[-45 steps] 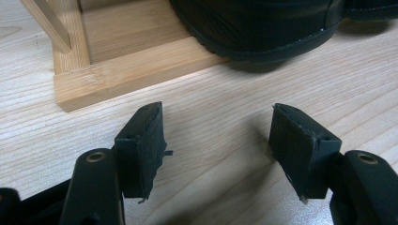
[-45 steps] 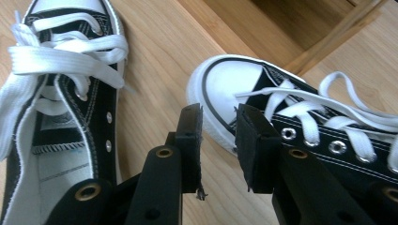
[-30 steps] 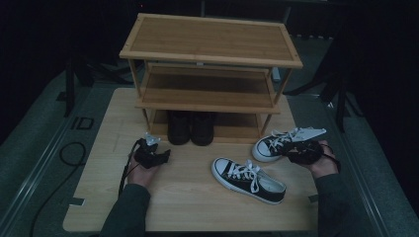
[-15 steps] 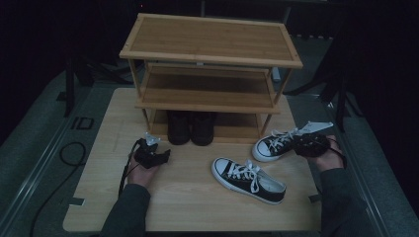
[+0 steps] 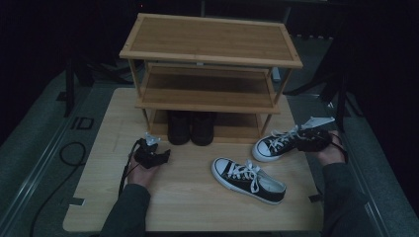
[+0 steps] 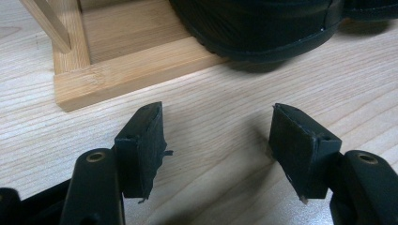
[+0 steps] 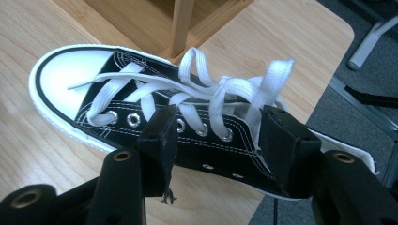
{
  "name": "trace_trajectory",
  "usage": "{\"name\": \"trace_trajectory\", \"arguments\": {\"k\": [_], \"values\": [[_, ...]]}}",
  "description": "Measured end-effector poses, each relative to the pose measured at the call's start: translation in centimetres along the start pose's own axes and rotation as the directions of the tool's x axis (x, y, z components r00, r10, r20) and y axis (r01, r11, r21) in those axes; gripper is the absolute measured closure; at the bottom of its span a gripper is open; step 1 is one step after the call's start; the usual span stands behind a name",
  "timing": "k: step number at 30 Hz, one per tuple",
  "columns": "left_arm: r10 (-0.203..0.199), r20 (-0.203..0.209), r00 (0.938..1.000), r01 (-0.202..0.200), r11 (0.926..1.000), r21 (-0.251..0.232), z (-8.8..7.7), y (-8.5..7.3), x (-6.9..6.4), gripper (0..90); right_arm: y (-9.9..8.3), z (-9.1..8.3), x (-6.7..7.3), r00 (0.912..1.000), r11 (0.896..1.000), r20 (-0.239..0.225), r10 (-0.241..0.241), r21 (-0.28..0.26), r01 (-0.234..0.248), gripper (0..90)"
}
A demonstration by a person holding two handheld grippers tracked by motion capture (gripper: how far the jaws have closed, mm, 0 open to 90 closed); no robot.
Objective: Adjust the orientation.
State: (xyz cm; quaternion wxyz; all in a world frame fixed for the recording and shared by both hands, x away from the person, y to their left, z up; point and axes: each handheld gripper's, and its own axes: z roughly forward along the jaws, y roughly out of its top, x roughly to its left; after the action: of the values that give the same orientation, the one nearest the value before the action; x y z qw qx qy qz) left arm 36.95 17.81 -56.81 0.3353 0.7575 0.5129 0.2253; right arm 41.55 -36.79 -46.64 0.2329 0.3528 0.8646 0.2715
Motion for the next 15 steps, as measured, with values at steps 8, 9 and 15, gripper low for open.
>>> {"name": "trace_trajectory", "arguments": {"k": [8, 9, 15], "values": [[-0.002, -0.002, 1.0, 0.002, 1.0, 0.0, 0.0, 0.0, 0.0, 36.1, 0.0, 1.6, -0.5, 0.9997, 0.999, -0.022, 0.012, 0.05, -0.01, 47.0], [-0.002, -0.002, 1.0, 0.002, 1.0, 0.0, 0.0, 0.0, 0.0, 36.1, 0.0, 1.8, -0.5, 0.9995, 0.999, -0.026, 0.015, 0.052, -0.013, 46.9], [-0.003, -0.003, 1.0, 0.003, 1.0, 0.0, 0.0, 0.0, 0.0, 36.1, -0.2, 1.8, -1.0, 0.9947, 0.997, -0.089, 0.053, 0.066, -0.047, 64.6]]}}
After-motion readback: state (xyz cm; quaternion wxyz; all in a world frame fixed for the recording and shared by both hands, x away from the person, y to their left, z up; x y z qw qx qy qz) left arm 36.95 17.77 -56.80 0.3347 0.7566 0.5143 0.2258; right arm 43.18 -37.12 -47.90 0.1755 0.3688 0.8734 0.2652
